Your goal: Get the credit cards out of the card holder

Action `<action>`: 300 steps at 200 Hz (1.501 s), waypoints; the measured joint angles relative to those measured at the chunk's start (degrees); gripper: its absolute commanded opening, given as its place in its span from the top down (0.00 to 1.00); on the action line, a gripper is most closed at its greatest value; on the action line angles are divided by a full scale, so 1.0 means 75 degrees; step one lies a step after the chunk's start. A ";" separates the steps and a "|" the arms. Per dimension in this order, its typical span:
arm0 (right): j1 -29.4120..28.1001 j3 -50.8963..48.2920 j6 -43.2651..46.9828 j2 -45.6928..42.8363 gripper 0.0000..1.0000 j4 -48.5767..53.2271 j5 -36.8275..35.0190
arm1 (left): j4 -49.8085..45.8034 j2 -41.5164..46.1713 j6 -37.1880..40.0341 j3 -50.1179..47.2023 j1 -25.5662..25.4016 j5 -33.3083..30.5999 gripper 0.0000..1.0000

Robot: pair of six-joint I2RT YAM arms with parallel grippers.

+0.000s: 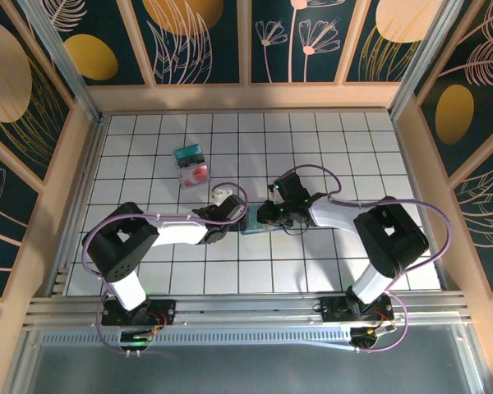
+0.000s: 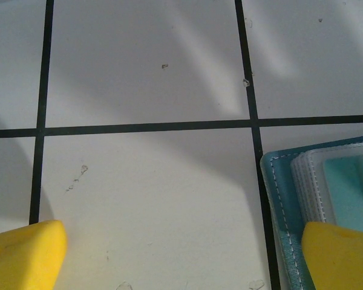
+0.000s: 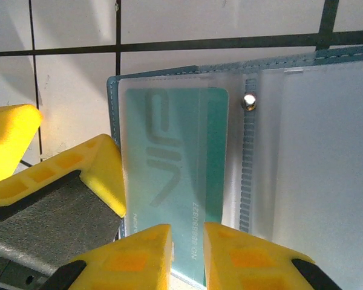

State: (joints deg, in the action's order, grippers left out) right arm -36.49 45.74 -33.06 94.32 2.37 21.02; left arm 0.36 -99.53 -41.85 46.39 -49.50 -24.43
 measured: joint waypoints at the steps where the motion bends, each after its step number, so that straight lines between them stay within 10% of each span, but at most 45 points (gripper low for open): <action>1: 0.0000 0.0000 0.0000 0.0000 0.78 0.0003 -0.0003 | 0.0000 -0.0003 0.0000 0.0000 0.0000 0.0000 0.01; 300: 0.0425 -0.0294 -0.0189 0.0181 0.78 -0.0813 0.0734 | -0.0265 -0.0114 0.0105 0.0122 0.0000 0.0026 0.01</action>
State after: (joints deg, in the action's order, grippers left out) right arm -33.30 43.53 -34.48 95.68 -3.73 26.52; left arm -1.63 -100.38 -41.06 47.31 -49.50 -24.23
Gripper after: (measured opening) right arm 0.221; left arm 0.988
